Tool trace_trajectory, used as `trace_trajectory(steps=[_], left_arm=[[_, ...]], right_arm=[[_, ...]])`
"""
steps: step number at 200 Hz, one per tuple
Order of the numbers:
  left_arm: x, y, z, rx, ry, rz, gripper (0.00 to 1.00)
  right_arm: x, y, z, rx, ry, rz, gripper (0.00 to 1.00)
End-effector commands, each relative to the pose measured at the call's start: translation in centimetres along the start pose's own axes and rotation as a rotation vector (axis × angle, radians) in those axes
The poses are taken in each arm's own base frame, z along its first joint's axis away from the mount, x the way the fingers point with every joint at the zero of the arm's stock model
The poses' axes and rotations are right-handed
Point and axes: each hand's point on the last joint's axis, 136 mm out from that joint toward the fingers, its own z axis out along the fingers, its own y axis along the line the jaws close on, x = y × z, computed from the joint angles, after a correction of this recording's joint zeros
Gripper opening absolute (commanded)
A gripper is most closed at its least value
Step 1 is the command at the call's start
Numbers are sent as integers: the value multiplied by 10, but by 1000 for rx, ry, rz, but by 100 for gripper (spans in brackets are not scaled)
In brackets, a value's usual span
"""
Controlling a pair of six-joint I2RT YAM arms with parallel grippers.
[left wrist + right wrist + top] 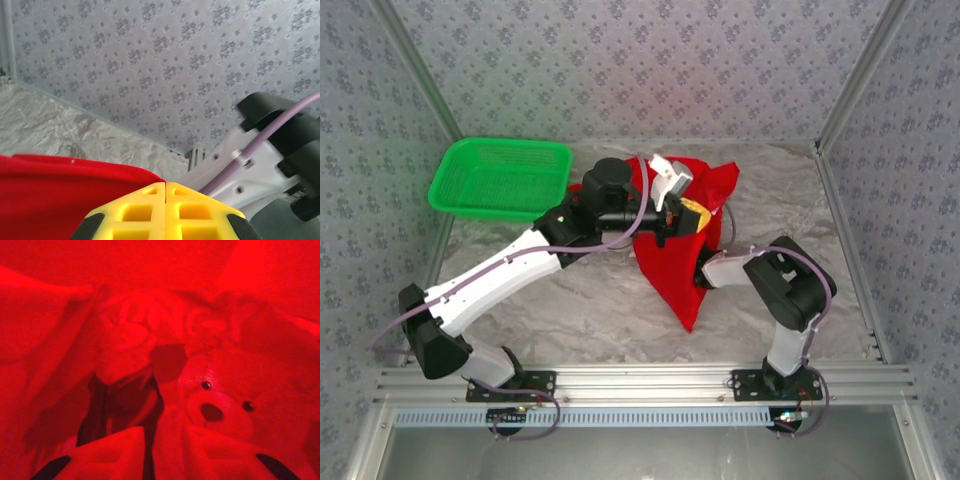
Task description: Fold the inside-out t-shirt
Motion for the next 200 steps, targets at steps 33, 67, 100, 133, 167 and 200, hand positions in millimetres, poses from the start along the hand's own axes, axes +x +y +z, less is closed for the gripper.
trace_trajectory(steps=[33, 67, 100, 133, 167, 200], left_arm=[[-50, -51, -20, 123, -97, 132, 0], [-56, -60, -29, 140, -111, 163, 0], [-63, -69, -39, 153, -120, 198, 0], [-75, -80, -47, 168, -121, 237, 0], [-78, -85, -53, 166, -123, 258, 0], [-76, -77, -57, 114, -129, 271, 0]], right_arm=[[10, -5, 27, 27, 103, 123, 34], [11, -2, 42, 42, 161, 128, 40], [6, -3, 58, 49, 197, 151, 44], [-9, -5, 73, 54, 222, 175, 49], [-11, -1, 78, 45, 254, 176, 54], [-4, -3, 74, 52, 320, 152, 59]])
